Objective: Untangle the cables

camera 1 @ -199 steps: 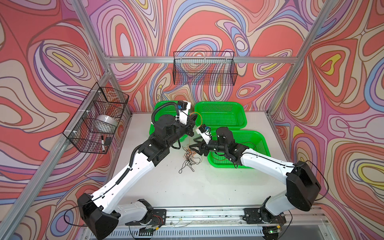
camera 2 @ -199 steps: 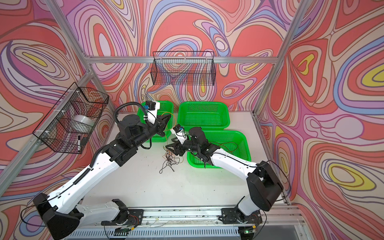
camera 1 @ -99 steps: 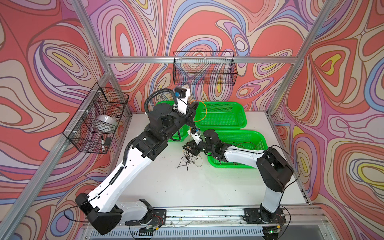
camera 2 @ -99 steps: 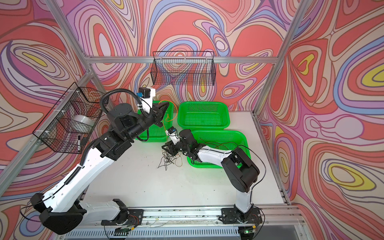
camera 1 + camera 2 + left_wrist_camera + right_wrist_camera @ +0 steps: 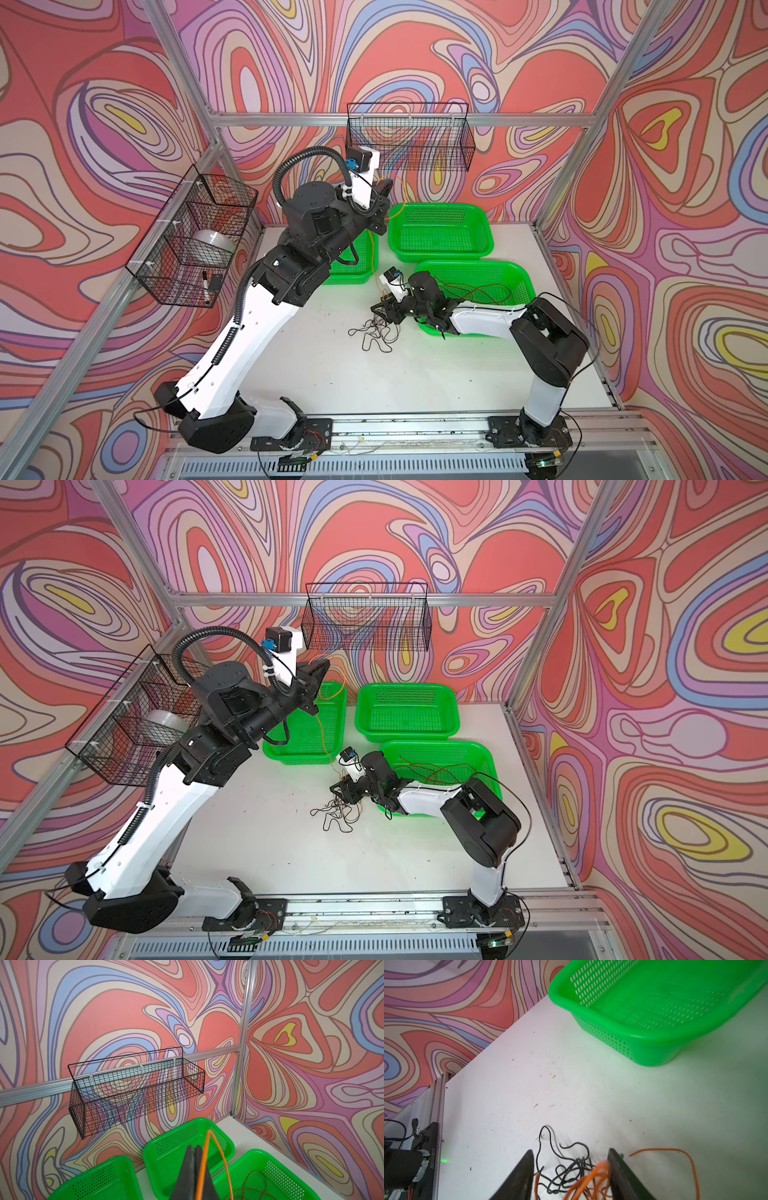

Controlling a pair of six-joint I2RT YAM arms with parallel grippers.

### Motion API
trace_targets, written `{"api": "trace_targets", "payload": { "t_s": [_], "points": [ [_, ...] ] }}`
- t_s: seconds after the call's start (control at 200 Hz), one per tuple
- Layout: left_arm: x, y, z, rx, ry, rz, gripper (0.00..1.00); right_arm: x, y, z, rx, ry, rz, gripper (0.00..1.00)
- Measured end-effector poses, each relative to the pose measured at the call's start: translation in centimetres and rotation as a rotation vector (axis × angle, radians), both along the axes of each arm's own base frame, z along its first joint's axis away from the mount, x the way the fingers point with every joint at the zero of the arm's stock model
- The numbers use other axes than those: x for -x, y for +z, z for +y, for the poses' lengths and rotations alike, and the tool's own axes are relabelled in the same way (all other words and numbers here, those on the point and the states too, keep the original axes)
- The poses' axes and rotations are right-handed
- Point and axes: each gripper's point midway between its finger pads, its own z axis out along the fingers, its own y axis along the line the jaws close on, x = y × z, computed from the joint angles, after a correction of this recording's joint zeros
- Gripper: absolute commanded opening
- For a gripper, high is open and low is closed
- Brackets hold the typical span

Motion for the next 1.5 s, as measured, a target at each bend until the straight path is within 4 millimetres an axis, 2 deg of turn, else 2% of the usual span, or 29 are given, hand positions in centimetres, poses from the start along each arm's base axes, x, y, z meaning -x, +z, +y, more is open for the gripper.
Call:
{"api": "trace_targets", "payload": {
  "t_s": [0.14, 0.235, 0.3, 0.376, 0.416, 0.551, 0.671, 0.786, 0.956, 1.047, 1.127, 1.177, 1.232, 1.367, 1.502],
  "points": [
    [0.0, -0.5, -0.1, -0.018, -0.001, 0.012, 0.00, 0.1, 6.1, -0.4, -0.081, -0.003, -0.129, 0.64],
    [0.0, -0.7, -0.1, -0.022, -0.004, 0.017, 0.00, 0.0, 8.4, -0.4, -0.110, -0.005, -0.178, 0.58],
    [-0.1, -0.9, -0.1, -0.024, -0.004, 0.020, 0.00, -0.2, 9.0, -0.3, -0.115, -0.003, -0.192, 0.48],
    [-0.2, -1.2, -0.1, -0.029, -0.002, 0.027, 0.00, -0.3, 9.0, -0.1, -0.101, 0.002, -0.194, 0.27],
    [-0.2, -1.4, -0.2, -0.031, -0.002, 0.030, 0.00, -0.4, 9.0, 0.0, -0.094, 0.007, -0.196, 0.19],
    [-0.4, -1.8, 0.2, -0.039, 0.007, 0.041, 0.00, -0.5, 8.1, 0.0, -0.065, 0.004, -0.175, 0.00],
    [-0.8, -2.8, 1.6, -0.048, 0.040, 0.061, 0.00, -0.8, 8.0, -0.2, -0.042, -0.012, -0.166, 0.00],
    [-1.6, -4.8, 4.3, -0.045, 0.100, 0.109, 0.00, -1.1, 9.7, -0.7, -0.052, -0.026, -0.179, 0.00],
    [-2.8, -9.6, 8.1, -0.032, 0.183, 0.218, 0.00, -1.8, 16.2, -2.4, -0.143, -0.065, -0.261, 0.00],
    [-3.2, -12.1, 9.3, -0.020, 0.207, 0.275, 0.00, -2.4, 19.6, -3.8, -0.206, -0.093, -0.294, 0.00],
    [-3.4, -14.0, 10.1, -0.012, 0.221, 0.316, 0.00, -3.2, 21.6, -5.0, -0.246, -0.114, -0.307, 0.00],
    [-3.4, -15.0, 10.2, -0.012, 0.215, 0.337, 0.04, -3.6, 22.7, -5.5, -0.265, -0.126, -0.315, 0.00],
    [-3.5, -15.9, 9.9, -0.008, 0.193, 0.347, 0.14, -3.8, 23.6, -5.8, -0.276, -0.131, -0.322, 0.00],
    [-3.3, -18.5, 8.5, -0.002, 0.113, 0.371, 0.24, -3.7, 26.2, -5.8, -0.299, -0.124, -0.349, 0.00],
    [-2.7, -21.5, 6.8, 0.009, 0.011, 0.398, 0.47, -3.3, 28.9, -5.8, -0.332, -0.113, -0.380, 0.00]
  ]
}}
